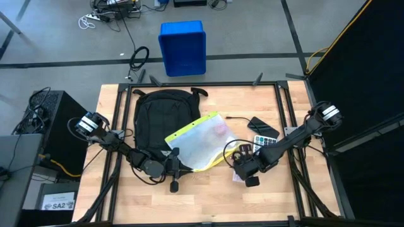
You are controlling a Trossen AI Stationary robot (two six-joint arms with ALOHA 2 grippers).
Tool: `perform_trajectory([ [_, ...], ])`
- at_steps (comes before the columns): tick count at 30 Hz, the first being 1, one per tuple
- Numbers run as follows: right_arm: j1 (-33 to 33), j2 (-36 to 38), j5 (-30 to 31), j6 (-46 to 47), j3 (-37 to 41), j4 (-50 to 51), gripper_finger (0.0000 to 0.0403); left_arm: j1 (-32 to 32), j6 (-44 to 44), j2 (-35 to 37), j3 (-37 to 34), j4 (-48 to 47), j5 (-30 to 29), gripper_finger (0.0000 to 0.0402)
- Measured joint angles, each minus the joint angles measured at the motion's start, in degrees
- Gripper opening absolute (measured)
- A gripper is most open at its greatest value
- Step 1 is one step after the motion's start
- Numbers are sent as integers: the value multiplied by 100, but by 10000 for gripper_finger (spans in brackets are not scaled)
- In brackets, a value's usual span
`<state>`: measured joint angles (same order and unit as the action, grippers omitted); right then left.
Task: Unpack backpack
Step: Remove the black ballpen from the white zip bag, then remove the white charger adapter from the white zip bag
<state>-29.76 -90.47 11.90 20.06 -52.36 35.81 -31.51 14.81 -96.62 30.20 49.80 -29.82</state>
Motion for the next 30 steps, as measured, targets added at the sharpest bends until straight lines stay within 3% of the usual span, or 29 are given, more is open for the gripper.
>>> perform_trajectory([
  [5,23,171,93,-109,0,-110,149,0,4,0,0,0,0,0],
  [9,177,118,85,-501,-1,-1040,161,0,2,0,0,4,0,0],
  [15,701,-219,43,-1022,-2,-2099,143,1,2,0,-2,106,-1,0],
  [19,1136,-519,22,-1120,-2,-2160,124,0,-63,0,-2,173,0,0],
  [23,1470,-687,376,-928,-2,-2092,108,0,-74,0,-2,175,31,0],
  [27,1566,-689,482,-915,-2,-2053,100,-4,-29,0,0,175,338,0],
  [30,1512,-668,814,-815,-5,-2087,100,-2,23,0,7,163,982,0],
])
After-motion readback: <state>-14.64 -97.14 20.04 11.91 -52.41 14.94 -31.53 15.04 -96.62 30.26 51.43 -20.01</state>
